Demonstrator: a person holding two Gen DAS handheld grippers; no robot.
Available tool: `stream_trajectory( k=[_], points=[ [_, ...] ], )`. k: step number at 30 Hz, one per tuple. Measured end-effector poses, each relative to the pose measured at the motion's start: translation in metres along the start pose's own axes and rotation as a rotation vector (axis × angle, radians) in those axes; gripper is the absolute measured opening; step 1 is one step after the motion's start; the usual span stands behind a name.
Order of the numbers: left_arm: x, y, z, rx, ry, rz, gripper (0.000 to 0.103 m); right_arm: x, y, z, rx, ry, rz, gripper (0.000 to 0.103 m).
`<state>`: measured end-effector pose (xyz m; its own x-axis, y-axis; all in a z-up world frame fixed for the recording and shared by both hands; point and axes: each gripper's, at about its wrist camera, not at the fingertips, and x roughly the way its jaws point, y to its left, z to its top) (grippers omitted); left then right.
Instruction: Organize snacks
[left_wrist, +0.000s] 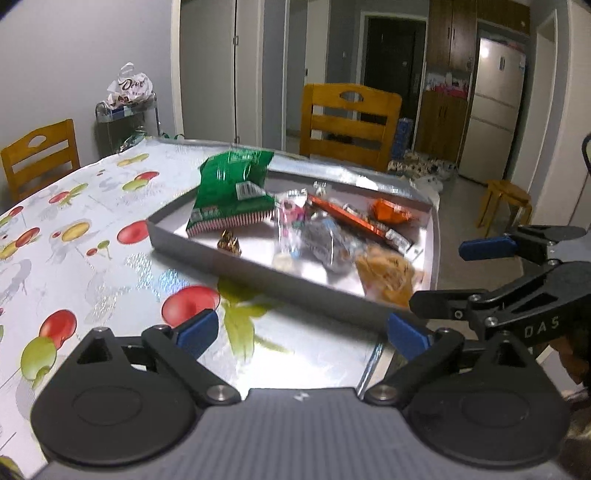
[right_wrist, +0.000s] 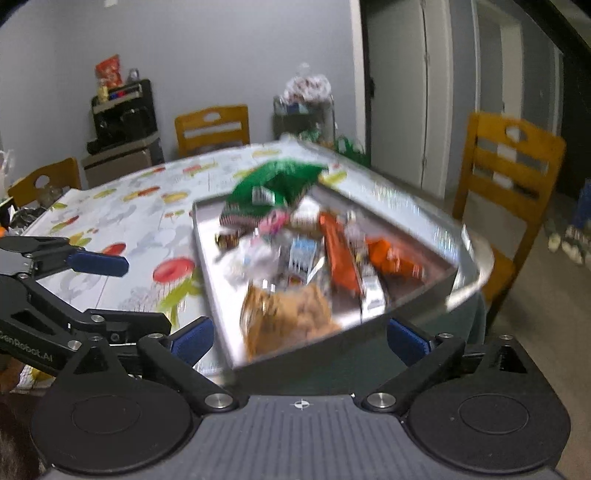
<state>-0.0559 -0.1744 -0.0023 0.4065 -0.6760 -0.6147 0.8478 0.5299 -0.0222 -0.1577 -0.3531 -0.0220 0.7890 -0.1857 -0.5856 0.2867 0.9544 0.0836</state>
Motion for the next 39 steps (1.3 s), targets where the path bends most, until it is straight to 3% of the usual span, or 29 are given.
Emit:
stream_trajectory(
  k=[11,39],
  points=[
    [0.01,-0.003,-0.008,0.015,0.045,-0.008,0.099,0.011,-0.001,-0.005,0.019,0.06,-0.011,0.103],
    [0.013,-0.002,-0.007,0.019,0.053,-0.016,0.099,0.016,-0.001,-0.006,0.024,0.073,-0.004,0.103]
  ],
)
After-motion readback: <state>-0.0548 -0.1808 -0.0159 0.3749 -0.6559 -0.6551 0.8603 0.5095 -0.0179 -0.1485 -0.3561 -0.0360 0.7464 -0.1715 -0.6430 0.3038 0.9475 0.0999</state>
